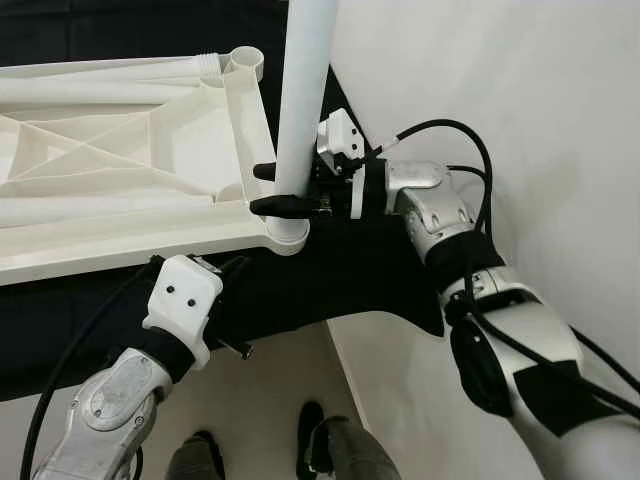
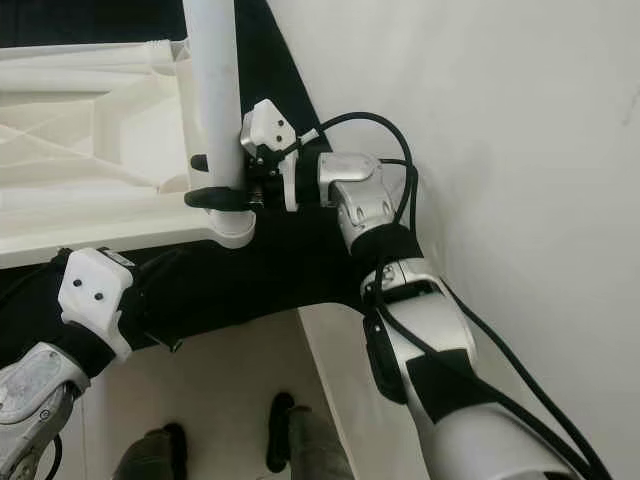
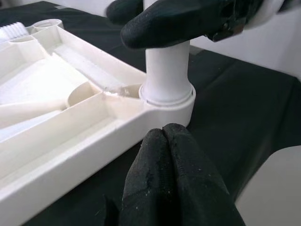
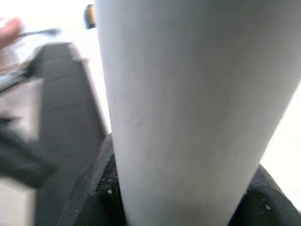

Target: Building children table

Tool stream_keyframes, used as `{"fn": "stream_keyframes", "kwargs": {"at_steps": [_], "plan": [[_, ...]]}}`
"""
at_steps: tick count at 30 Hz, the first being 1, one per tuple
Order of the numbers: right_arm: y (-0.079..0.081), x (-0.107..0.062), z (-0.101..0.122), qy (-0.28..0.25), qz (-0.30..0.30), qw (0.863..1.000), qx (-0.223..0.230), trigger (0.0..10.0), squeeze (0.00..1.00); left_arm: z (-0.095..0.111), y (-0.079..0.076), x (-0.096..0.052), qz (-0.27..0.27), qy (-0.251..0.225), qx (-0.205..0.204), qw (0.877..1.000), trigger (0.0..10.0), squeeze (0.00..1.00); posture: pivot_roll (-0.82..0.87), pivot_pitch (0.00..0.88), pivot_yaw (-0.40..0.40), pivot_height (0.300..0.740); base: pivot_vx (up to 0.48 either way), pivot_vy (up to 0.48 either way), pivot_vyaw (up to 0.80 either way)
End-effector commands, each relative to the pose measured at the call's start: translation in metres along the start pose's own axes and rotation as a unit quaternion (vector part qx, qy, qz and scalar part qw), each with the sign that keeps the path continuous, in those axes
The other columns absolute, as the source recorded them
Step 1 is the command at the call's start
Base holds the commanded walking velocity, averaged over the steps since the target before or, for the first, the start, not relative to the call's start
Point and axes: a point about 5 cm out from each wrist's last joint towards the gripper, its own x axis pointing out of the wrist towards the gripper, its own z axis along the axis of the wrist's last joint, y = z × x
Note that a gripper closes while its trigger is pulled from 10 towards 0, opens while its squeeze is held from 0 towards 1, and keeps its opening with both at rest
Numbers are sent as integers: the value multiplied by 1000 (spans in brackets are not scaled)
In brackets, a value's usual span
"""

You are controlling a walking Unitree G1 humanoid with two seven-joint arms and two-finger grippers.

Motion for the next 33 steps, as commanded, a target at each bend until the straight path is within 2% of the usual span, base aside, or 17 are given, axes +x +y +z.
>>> {"fn": "stream_keyframes", "kwargs": {"at_steps": [1, 2, 3, 5, 6, 8, 9, 10, 12, 13, 17, 18, 23, 24, 26, 30, 33], "plan": [[-1, -11, -33, 72, -101, 992, 35, 0, 0, -2, -3, -4, -10, 8, -1, 1000, 10000, 0, 109, 293, -155, 740, 0, 0, 0], [-1, -12, -42, 87, -145, 985, 45, 0, 0, -2, -3, -4, -11, 8, -2, 1000, 10000, 0, 109, 293, -155, 740, 0, 0, 0], [5, -20, -63, 113, -336, 932, 79, 0, 0, -2, -3, -4, -13, 9, -2, 1000, 10000, 0, 95, 301, -143, 740, 0, 0, 0], [65, -19, -96, 149, -336, 923, 112, 0, 0, -3, -3, -3, -17, 11, -3, 1000, 10000, 0, 103, 310, -123, 740, 0, 0, 0], [84, -18, -101, 150, -329, 924, 123, 0, 0, -4, -3, -3, -19, 12, -2, 1000, 10000, 0, 103, 310, -123, 740, 0, 0, 0], [84, -14, -99, 141, -309, 934, 115, 0, 0, -4, -4, -2, -22, 11, -5, 1000, 10000, 0, 97, 281, -105, 740, 0, 0, 0], [77, -13, -96, 138, -318, 932, 107, 0, 0, -4, -5, 0, -23, 10, -6, 1000, 10000, 0, 97, 278, -105, 740, 0, 0, 0], [51, -8, -85, 121, -325, 934, 83, 0, 0, -3, -5, 4, -26, 4, -8, 1000, 10000, 0, 98, 272, -107, 740, 0, 0, 0], [38, -6, -78, 111, -341, 930, 76, 0, 0, -1, -6, 6, -28, 0, -7, 1000, 10000, 0, 107, 266, -114, 740, 0, 0, 0], [35, -5, -76, 107, -347, 929, 75, 10000, 0, -1, -7, 6, -30, -1, -7, 1000, 10000, 0, 114, 261, -116, 740, 0, 0, 0], [26, -2, -63, 89, -362, 925, 76, 10000, 0, -2, 0, 5, -19, 0, 2, 1000, 10000, 0, 116, 257, -114, 740, 0, 0, 0], [25, -2, -59, 74, -359, 927, 79, 10000, 1000, -2, 3, 5, -12, 1, 5, 1000, 10000, 0, 120, 255, -111, 740, 0, 0, 0], [23, -9, -48, 38, -362, 928, 76, 10000, 1000, -2, 5, 5, -5, 4, 8, 1000, 10000, 0, 119, 256, -111, 740, 0, 0, 0], [24, -21, -45, 16, -364, 929, 69, 10000, 1000, -5, 4, 6, 3, 8, 8, 1000, 10000, 0, 98, 263, -110, 740, 0, 0, 0], [26, -28, -45, 8, -361, 930, 63, 10000, 1000, -7, 3, 7, 13, 10, 8, 1000, 10000, 0, 98, 263, -110, 740, 0, 0, 0], [37, -42, -47, -4, -354, 934, 51, 10000, 1000, -12, 6, 9, 44, 20, -2, 999, 10000, 0, 66, 273, -97, 740, 0, 0, 0], [53, -61, -50, -3, -353, 935, 39, 10000, 1000, -20, 9, 12, 74, 37, 4, 997, 10000, 0, 46, 271, -85, 740, 0, 0, 0]]}}
